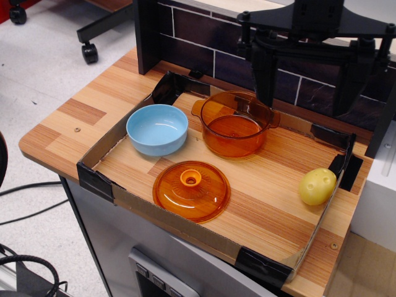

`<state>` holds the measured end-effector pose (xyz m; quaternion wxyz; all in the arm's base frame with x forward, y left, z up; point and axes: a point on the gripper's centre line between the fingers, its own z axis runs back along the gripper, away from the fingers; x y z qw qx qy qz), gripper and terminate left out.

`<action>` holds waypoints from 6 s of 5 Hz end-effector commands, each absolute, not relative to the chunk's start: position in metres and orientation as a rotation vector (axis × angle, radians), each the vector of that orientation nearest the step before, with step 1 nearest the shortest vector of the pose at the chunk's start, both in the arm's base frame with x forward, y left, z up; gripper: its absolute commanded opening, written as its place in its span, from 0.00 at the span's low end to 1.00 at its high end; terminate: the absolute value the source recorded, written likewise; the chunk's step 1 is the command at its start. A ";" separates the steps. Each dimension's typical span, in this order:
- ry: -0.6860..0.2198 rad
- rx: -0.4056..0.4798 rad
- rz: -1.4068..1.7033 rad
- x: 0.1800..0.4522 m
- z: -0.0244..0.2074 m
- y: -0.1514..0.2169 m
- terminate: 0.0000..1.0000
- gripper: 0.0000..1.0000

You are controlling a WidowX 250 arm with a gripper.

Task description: Put lid on pot

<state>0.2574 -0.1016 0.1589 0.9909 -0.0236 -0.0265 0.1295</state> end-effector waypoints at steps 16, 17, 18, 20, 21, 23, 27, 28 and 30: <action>0.007 -0.055 -0.089 0.239 0.001 -0.022 0.00 0.00; 0.005 -0.067 -0.080 0.236 0.014 -0.024 0.00 0.00; 0.027 -0.054 -0.042 0.233 0.043 -0.024 0.00 0.00; 0.085 -0.142 0.040 0.244 0.105 -0.035 0.00 0.00; 0.055 -0.124 0.093 0.262 0.109 -0.037 0.00 0.00; 0.031 -0.079 0.191 0.303 0.092 -0.023 0.00 0.00; 0.019 -0.054 0.306 0.357 0.091 -0.005 0.00 0.00; 0.022 -0.042 0.305 0.355 0.087 -0.002 0.00 0.00; 0.044 -0.055 0.293 0.348 0.093 -0.004 0.00 0.00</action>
